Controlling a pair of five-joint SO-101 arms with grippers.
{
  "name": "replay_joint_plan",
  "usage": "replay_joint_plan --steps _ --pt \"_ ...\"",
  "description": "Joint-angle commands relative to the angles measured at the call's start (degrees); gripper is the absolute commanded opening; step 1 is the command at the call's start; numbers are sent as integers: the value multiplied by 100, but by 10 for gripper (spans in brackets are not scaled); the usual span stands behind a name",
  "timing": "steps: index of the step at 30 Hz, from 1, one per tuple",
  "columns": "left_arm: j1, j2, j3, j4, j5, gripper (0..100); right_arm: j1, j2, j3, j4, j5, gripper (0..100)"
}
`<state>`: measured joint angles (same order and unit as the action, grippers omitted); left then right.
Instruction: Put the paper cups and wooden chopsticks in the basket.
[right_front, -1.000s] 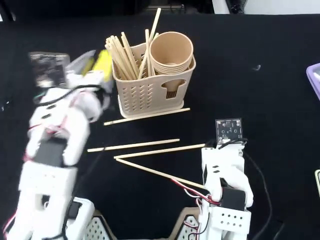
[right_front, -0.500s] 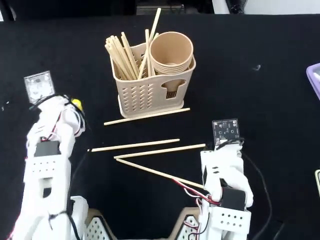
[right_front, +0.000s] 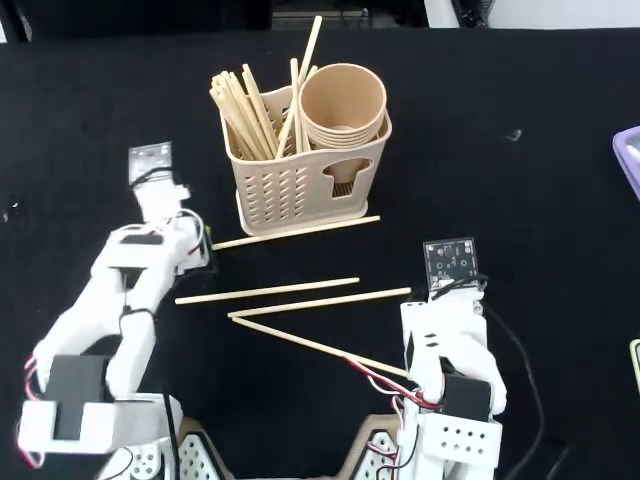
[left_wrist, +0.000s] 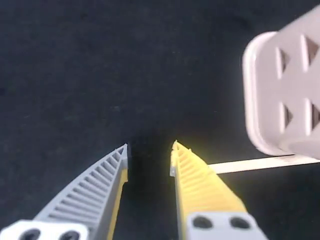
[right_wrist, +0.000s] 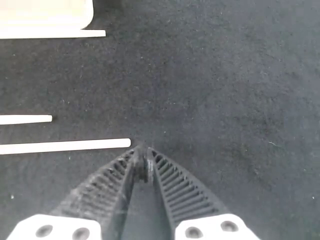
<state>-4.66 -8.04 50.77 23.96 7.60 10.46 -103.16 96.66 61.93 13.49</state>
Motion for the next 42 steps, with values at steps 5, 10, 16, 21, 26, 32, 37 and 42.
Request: replay_joint_plan --steps 5,10,16,21,26,32,37,42 --pt "338 105 -699 -97 53 152 -79 -541 -13 -44 53 16" --pt "374 114 -725 -97 53 152 -79 -541 -13 -53 53 16" --pt "769 114 -295 -79 0 152 -79 -541 -13 -53 53 15" --pt "804 53 -198 -62 0 152 -79 -541 -13 -44 53 15" --pt "840 44 -189 141 -369 152 -79 -541 -13 -44 53 15" --pt "998 44 -532 1530 -1653 152 -79 -541 -13 -53 53 15" --pt "1024 44 -716 2189 -2541 151 -79 -541 -13 -62 53 15" --pt "971 35 -716 1952 -2787 151 -79 -541 -13 -62 53 15"
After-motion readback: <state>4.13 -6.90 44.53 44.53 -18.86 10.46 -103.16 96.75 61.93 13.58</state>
